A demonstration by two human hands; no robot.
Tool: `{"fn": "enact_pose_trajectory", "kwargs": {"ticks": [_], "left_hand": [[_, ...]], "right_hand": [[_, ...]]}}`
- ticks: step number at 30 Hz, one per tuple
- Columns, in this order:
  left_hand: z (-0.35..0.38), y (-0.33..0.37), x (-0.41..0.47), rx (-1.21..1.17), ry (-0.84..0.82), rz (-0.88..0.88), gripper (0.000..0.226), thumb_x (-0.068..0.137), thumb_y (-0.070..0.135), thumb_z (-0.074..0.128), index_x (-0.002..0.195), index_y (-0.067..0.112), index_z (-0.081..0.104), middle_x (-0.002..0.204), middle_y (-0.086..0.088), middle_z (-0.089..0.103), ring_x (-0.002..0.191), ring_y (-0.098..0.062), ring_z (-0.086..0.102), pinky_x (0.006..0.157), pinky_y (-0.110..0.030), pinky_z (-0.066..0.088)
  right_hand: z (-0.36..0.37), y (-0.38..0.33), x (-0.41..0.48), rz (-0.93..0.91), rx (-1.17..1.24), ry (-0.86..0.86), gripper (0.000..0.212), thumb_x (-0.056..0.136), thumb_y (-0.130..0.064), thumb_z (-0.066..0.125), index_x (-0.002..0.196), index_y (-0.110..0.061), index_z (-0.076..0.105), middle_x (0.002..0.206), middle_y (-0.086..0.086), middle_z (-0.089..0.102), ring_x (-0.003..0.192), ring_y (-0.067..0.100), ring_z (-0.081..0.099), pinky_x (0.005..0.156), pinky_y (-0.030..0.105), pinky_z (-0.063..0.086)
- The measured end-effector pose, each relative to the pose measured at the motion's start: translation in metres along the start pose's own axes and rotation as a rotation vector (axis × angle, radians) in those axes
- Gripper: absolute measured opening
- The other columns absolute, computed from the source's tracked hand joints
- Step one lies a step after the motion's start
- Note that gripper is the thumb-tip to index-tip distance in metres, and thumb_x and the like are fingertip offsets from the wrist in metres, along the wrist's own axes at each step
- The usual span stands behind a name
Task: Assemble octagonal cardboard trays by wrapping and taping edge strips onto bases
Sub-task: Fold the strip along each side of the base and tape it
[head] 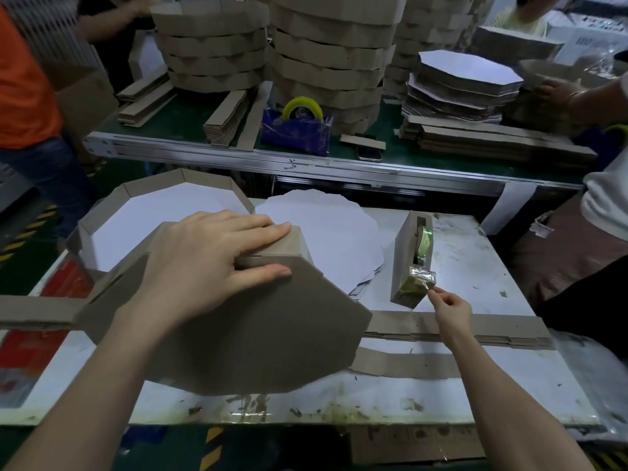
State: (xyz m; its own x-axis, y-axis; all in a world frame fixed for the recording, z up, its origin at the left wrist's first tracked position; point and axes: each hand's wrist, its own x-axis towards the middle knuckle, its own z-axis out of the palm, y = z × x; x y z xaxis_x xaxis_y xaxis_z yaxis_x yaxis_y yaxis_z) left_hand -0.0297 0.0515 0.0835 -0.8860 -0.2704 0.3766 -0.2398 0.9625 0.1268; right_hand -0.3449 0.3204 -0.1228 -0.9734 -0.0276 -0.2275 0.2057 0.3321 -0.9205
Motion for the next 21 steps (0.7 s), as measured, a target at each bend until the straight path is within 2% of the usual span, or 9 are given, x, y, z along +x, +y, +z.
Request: {"fn": "enact_pose_trajectory", "kwargs": {"ticks": [3, 6, 7, 9, 11, 14, 17, 19, 21], "left_hand": [[-0.001, 0.002, -0.002, 0.021, 0.041, 0.025, 0.063, 0.084, 0.076, 0.032, 0.129, 0.042, 0.059, 0.120, 0.015, 0.066, 0.104, -0.015, 0.064, 0.067, -0.028, 0.043], [-0.004, 0.007, -0.002, 0.082, 0.090, 0.028, 0.061, 0.084, 0.073, 0.037, 0.125, 0.037, 0.064, 0.113, 0.014, 0.069, 0.098, -0.013, 0.065, 0.064, -0.023, 0.034], [-0.004, 0.009, -0.001, 0.106, 0.093, 0.022, 0.063, 0.084, 0.074, 0.036, 0.126, 0.036, 0.064, 0.113, 0.014, 0.069, 0.098, -0.013, 0.064, 0.065, -0.024, 0.033], [-0.004, 0.011, 0.002, 0.115, 0.036, 0.000, 0.072, 0.082, 0.079, 0.030, 0.132, 0.035, 0.059, 0.116, 0.013, 0.067, 0.101, -0.013, 0.061, 0.070, -0.026, 0.035], [-0.005, 0.013, 0.006, 0.107, -0.044, -0.035, 0.082, 0.077, 0.086, 0.022, 0.135, 0.037, 0.053, 0.119, 0.013, 0.063, 0.105, -0.014, 0.058, 0.077, -0.030, 0.040], [-0.006, 0.020, 0.015, 0.138, -0.013, -0.022, 0.086, 0.074, 0.090, 0.019, 0.125, 0.034, 0.059, 0.116, 0.009, 0.065, 0.105, -0.016, 0.060, 0.083, -0.036, 0.046], [-0.003, 0.030, 0.024, 0.137, -0.054, 0.033, 0.088, 0.074, 0.090, 0.020, 0.135, 0.033, 0.049, 0.124, 0.010, 0.061, 0.111, -0.015, 0.058, 0.085, -0.035, 0.046], [0.001, 0.033, 0.029, 0.130, -0.109, 0.058, 0.086, 0.073, 0.088, 0.021, 0.140, 0.038, 0.040, 0.122, 0.013, 0.059, 0.110, -0.012, 0.056, 0.080, -0.032, 0.046], [0.001, 0.032, 0.028, 0.106, -0.112, 0.045, 0.087, 0.068, 0.089, 0.023, 0.138, 0.042, 0.041, 0.119, 0.014, 0.061, 0.107, -0.012, 0.058, 0.076, -0.031, 0.047]], "right_hand": [[-0.003, 0.004, -0.007, 0.039, -0.049, 0.002, 0.021, 0.094, -0.010, 0.066, 0.074, -0.004, 0.063, 0.111, 0.012, 0.069, 0.101, 0.025, 0.061, 0.085, 0.033, 0.043], [0.008, 0.003, -0.029, -0.017, 0.036, 0.140, 0.016, 0.096, -0.016, 0.063, 0.090, -0.002, 0.066, 0.093, 0.012, 0.068, 0.101, 0.036, 0.064, 0.080, 0.034, 0.046], [0.015, -0.006, -0.041, -0.069, 0.096, 0.194, 0.013, 0.097, -0.017, 0.061, 0.095, -0.006, 0.066, 0.094, 0.009, 0.067, 0.102, 0.033, 0.065, 0.079, 0.034, 0.049], [0.032, -0.038, -0.066, -0.202, 0.206, 0.169, 0.015, 0.100, -0.016, 0.055, 0.112, -0.019, 0.065, 0.111, 0.003, 0.064, 0.100, 0.008, 0.065, 0.081, 0.024, 0.055], [0.051, -0.081, -0.095, -0.327, 0.281, -0.072, 0.035, 0.102, -0.014, 0.053, 0.128, -0.037, 0.056, 0.131, 0.000, 0.055, 0.104, -0.006, 0.058, 0.083, 0.018, 0.054], [0.073, -0.136, -0.138, -0.470, 0.223, -0.519, 0.049, 0.103, -0.024, 0.053, 0.132, -0.061, 0.038, 0.144, 0.000, 0.047, 0.123, 0.010, 0.056, 0.097, 0.033, 0.054], [0.086, -0.160, -0.161, -0.490, 0.059, -0.836, 0.049, 0.104, -0.034, 0.049, 0.141, -0.060, 0.030, 0.131, 0.000, 0.063, 0.115, 0.011, 0.065, 0.094, 0.030, 0.055], [0.085, -0.161, -0.168, -0.454, -0.049, -0.919, 0.045, 0.104, -0.037, 0.047, 0.144, -0.053, 0.035, 0.118, -0.002, 0.070, 0.107, 0.003, 0.067, 0.084, 0.020, 0.055], [0.077, -0.156, -0.171, -0.425, -0.135, -0.937, 0.038, 0.104, -0.040, 0.046, 0.141, -0.050, 0.042, 0.109, -0.002, 0.071, 0.098, 0.000, 0.067, 0.080, 0.016, 0.053]]}}
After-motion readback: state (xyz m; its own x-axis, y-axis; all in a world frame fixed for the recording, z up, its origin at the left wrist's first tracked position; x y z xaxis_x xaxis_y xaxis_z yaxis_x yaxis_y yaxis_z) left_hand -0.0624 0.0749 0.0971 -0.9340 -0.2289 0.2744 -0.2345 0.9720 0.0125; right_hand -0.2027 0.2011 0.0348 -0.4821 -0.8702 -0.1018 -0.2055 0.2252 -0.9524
